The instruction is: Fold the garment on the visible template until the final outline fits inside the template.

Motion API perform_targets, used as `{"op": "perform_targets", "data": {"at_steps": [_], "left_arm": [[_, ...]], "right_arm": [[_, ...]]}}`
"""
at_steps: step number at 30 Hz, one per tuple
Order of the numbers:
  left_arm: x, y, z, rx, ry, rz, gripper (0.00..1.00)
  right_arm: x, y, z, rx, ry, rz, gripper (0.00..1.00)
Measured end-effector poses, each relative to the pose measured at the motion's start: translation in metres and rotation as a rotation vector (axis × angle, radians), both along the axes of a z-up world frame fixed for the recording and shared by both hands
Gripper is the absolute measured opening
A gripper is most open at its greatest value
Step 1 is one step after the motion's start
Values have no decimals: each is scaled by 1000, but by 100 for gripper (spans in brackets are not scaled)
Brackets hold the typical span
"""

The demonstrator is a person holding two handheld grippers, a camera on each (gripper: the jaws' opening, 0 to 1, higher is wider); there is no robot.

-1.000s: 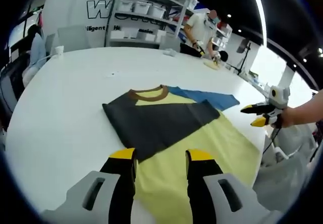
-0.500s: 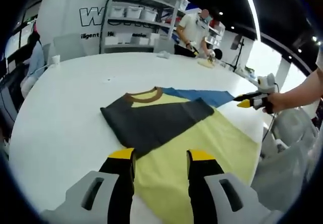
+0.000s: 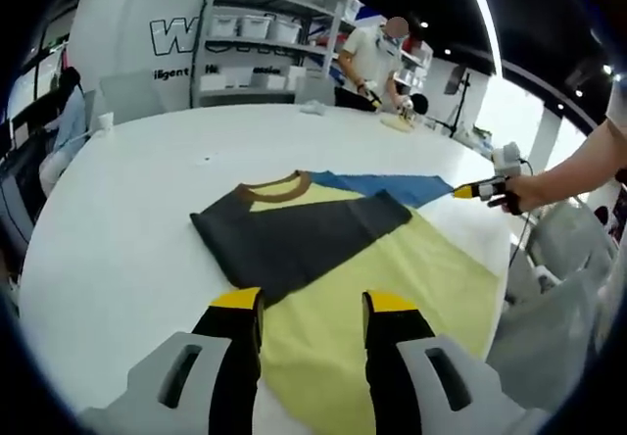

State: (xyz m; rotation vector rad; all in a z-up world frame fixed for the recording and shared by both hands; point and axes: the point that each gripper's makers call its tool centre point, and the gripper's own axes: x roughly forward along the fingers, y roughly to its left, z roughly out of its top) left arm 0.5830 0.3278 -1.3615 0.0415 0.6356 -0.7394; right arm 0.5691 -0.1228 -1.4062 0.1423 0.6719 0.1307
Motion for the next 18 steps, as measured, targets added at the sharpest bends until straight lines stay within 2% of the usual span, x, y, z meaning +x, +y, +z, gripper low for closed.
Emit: {"op": "perform_targets", "data": {"at_steps": [6,18], "left_arm": [[-1,-2,3,-1,-5,-2,40],[-6,-10,8,1,-26,-58,43]], "right_arm": [[3,-21,-3,-9,8,-60,41],[7,-55,-9,-29,35,-107,39]]}}
